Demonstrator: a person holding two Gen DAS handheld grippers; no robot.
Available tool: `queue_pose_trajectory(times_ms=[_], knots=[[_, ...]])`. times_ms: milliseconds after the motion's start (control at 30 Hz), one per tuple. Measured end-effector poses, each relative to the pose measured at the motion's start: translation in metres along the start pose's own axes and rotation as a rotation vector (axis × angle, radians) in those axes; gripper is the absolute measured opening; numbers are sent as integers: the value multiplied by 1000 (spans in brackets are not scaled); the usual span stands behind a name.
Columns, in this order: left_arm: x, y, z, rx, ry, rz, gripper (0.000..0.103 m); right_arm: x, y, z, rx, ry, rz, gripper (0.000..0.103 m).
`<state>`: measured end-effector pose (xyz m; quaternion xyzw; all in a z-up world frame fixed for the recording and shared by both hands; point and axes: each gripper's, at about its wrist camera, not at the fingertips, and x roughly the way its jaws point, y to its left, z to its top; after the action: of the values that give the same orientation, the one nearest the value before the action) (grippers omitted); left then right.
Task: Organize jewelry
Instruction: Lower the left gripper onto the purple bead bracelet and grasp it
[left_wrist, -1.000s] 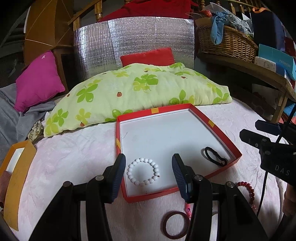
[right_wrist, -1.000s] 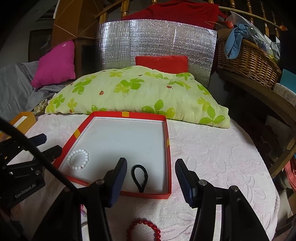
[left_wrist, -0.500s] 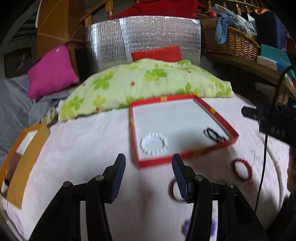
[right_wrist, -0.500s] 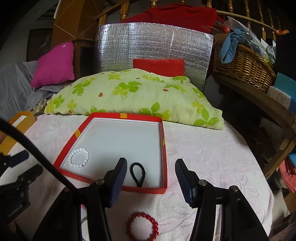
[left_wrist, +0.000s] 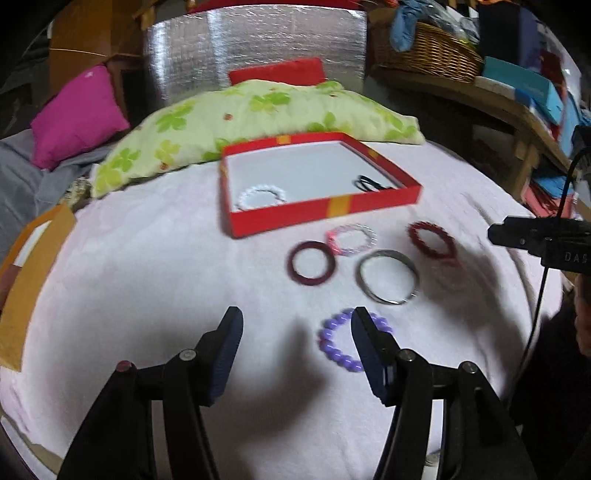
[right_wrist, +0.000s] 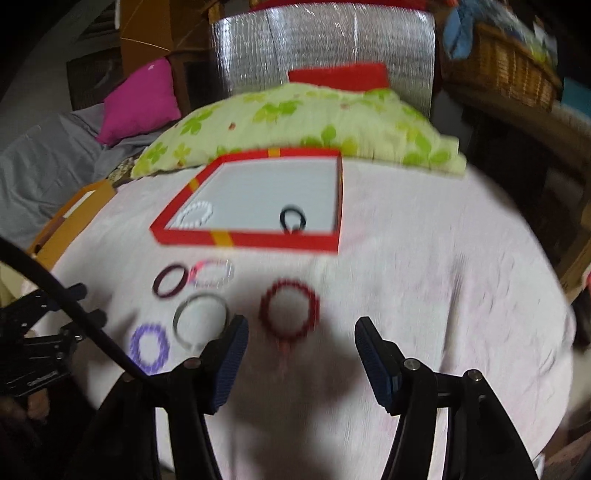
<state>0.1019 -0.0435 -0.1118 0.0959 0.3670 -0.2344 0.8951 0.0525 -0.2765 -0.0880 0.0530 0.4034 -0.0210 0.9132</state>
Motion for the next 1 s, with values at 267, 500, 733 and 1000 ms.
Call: queue_pose_trajectory(times_ms=[267,500,733,1000], knots=[[19,-4,-4,-30,63,-81,62,31,-7,-6,56,85,51,61],[26,-5,-8,-47,92,-141,60,46,-3,-9,61,129,85,52],[37,-11,-14,-44,155,-201,37,64,-2,-10,74,173,75,33],[49,-6,-15,-86,168,-204,17,60,-5,-11,82,153,87,9]])
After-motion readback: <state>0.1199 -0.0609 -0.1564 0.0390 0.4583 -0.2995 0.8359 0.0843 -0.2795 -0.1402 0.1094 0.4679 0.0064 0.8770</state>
